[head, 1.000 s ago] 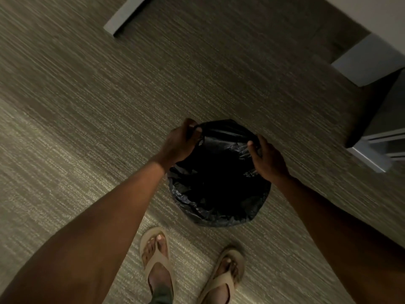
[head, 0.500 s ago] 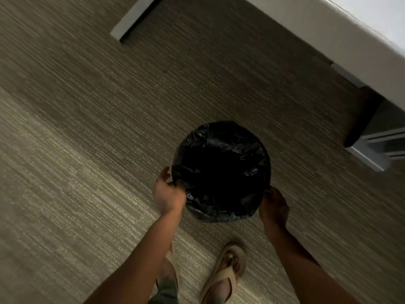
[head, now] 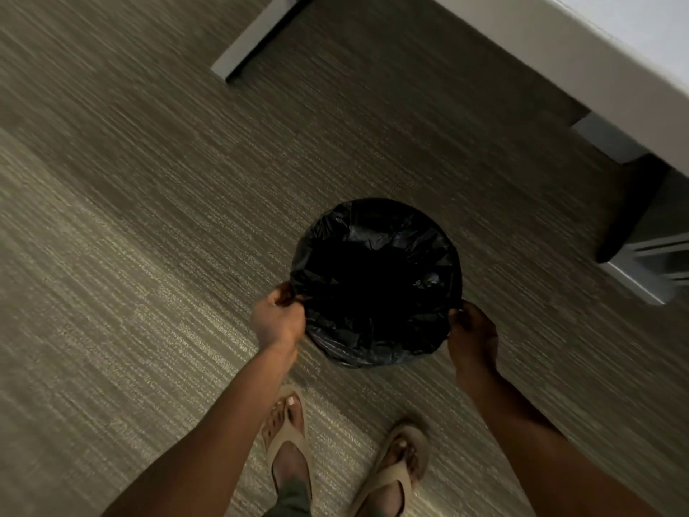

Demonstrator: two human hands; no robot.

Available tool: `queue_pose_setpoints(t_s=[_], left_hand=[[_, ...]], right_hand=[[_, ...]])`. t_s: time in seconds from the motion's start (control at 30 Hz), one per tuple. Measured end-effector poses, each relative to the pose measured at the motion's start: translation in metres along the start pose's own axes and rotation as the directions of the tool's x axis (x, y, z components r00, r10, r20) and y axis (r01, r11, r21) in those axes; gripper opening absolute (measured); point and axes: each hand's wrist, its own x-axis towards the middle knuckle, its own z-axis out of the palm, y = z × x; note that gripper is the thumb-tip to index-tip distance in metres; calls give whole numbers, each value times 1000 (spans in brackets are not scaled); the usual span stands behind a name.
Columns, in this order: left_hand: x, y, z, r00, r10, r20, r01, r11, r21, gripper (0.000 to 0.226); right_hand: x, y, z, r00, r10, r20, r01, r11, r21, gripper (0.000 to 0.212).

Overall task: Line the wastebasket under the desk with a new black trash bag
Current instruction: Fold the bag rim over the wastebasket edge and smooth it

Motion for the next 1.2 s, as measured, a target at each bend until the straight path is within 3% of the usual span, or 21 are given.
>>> queue_pose_setpoints(t_s=[0.2, 0.37, 0.57, 0.77, 0.93, 1.1, 1.2], left_hand=[[43, 37, -36, 994, 95, -48, -98, 993, -69, 23], [102, 87, -59, 963, 235, -132, -233, 972, 26, 32], [175, 135, -70, 941, 289, -177, -278, 957, 87, 32], [220, 144, -72, 951, 252, -180, -242, 967, 78, 36], [222, 131, -65, 956, 272, -108, -249, 950, 189, 33], [216, 125, -63, 966, 253, -58, -246, 963, 110, 39], [201, 127, -69, 978, 203, -51, -199, 977, 82, 67]], right_hand=[[8, -74, 39, 996, -80, 47, 78, 996, 37, 31], [22, -144, 89, 985, -131, 111, 117, 986, 117, 32], [42, -209, 142, 928, -94, 359, -48, 929, 366, 34], [52, -228, 171, 922, -153, 355, 30, 944, 329, 42], [65, -216, 175, 939, -149, 311, 68, 964, 256, 50], [69, -215, 164, 891, -168, 421, 68, 968, 241, 50], [60, -219, 149, 917, -243, 317, 222, 970, 101, 60]])
